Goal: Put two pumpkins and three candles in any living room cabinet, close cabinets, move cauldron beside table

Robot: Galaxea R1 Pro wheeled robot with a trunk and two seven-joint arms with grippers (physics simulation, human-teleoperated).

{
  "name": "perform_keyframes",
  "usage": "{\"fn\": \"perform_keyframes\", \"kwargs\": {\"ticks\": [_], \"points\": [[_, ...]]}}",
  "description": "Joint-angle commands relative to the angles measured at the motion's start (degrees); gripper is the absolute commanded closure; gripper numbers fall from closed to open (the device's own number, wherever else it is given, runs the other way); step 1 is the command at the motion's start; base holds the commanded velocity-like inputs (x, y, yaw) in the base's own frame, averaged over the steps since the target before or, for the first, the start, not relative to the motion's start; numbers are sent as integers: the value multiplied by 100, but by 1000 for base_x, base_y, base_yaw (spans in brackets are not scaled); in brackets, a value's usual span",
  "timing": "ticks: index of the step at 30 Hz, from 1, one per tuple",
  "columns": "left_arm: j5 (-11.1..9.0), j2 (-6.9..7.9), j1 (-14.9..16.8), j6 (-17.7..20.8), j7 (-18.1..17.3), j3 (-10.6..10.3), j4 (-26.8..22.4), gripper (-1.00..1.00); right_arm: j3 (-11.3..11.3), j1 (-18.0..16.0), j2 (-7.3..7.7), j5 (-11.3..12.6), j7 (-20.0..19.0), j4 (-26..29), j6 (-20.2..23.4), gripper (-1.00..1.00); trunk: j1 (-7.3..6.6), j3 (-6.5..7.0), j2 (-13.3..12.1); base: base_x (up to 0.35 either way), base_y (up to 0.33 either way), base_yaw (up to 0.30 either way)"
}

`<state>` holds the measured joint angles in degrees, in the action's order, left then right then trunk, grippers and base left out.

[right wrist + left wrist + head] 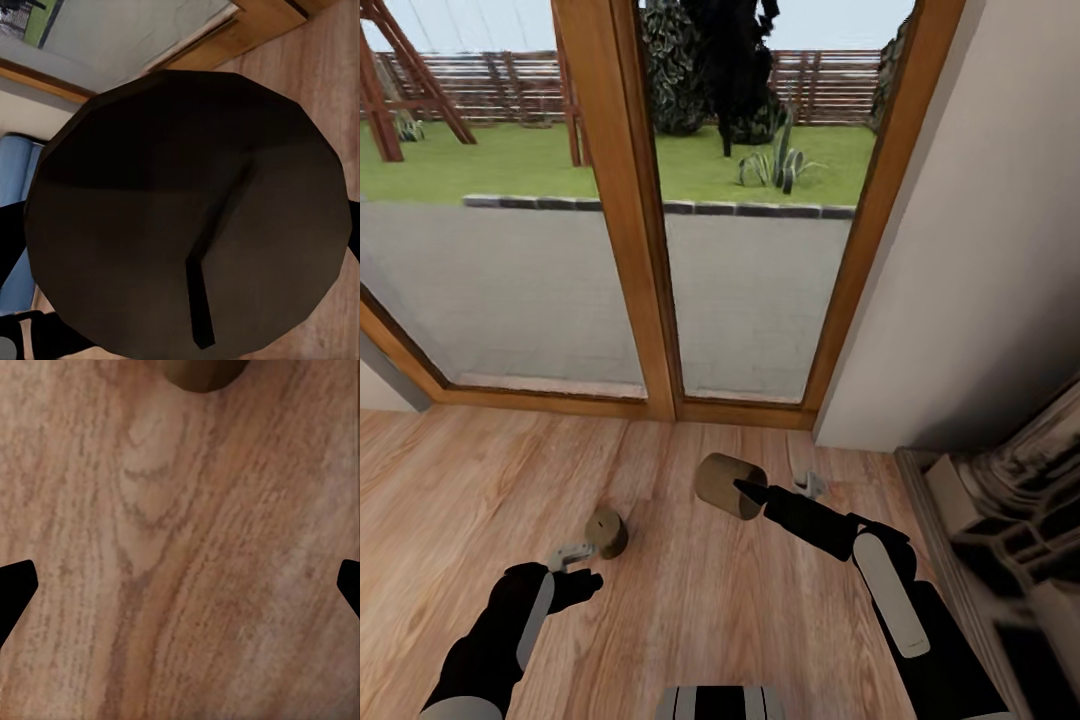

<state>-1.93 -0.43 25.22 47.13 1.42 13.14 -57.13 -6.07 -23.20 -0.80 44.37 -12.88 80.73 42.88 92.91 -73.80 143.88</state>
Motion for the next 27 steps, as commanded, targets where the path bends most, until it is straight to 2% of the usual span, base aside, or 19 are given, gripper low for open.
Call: {"fn": "perform_keyframes", "kwargs": {"ticks": [1, 27], "points": [[-3, 3, 0, -1, -1, -8, 0, -100, 0, 0, -3, 8, 0, -14, 1, 100, 0, 0, 0, 142, 2, 0], [-20, 34, 0, 15, -2, -22, 0, -100, 1, 0, -8, 1, 5, -46, -7, 100, 0, 0, 0, 168, 0, 0]]}}
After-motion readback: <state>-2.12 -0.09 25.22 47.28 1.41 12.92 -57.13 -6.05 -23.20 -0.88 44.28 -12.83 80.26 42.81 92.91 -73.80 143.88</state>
